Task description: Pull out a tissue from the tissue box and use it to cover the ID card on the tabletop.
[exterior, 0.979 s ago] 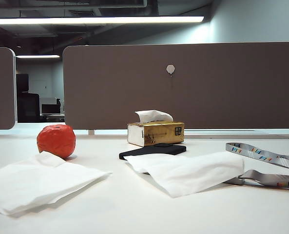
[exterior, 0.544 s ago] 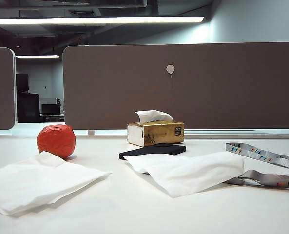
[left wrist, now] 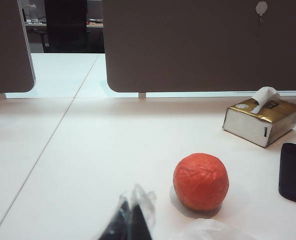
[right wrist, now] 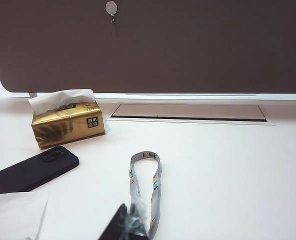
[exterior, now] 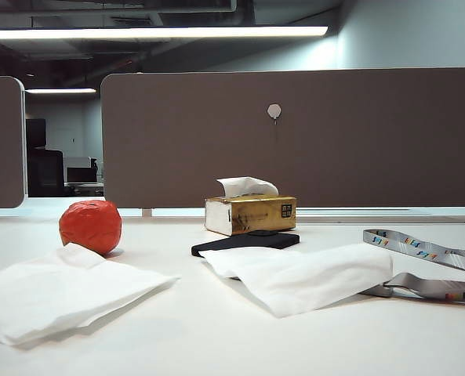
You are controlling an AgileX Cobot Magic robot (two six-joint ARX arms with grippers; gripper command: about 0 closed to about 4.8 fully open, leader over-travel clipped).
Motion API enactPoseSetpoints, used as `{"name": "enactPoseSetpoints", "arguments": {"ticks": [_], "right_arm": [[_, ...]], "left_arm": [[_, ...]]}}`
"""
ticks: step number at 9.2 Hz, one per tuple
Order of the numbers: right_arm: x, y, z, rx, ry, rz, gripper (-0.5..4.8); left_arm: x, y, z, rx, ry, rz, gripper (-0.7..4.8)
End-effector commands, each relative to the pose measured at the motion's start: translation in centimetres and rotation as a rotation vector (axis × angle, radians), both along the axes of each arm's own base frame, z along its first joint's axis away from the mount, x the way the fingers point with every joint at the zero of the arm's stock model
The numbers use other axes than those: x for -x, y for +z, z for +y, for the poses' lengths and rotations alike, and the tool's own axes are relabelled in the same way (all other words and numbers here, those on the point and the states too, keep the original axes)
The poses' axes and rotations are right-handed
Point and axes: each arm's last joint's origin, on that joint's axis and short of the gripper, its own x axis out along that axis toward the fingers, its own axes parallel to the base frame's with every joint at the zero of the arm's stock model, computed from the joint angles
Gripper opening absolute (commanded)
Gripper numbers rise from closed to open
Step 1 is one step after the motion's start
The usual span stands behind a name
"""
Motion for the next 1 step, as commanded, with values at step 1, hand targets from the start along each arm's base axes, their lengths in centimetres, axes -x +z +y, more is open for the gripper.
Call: {"name": "enactPoseSetpoints", "arguments": {"ticks": [1], "right_arm": [[-0.01, 0.07, 0.01, -0.001, 0.001, -0.016, -0.04]], "left_arm": [[0.03, 0.25, -0.02, 0.002, -0.005, -0.016, -0.06]]}}
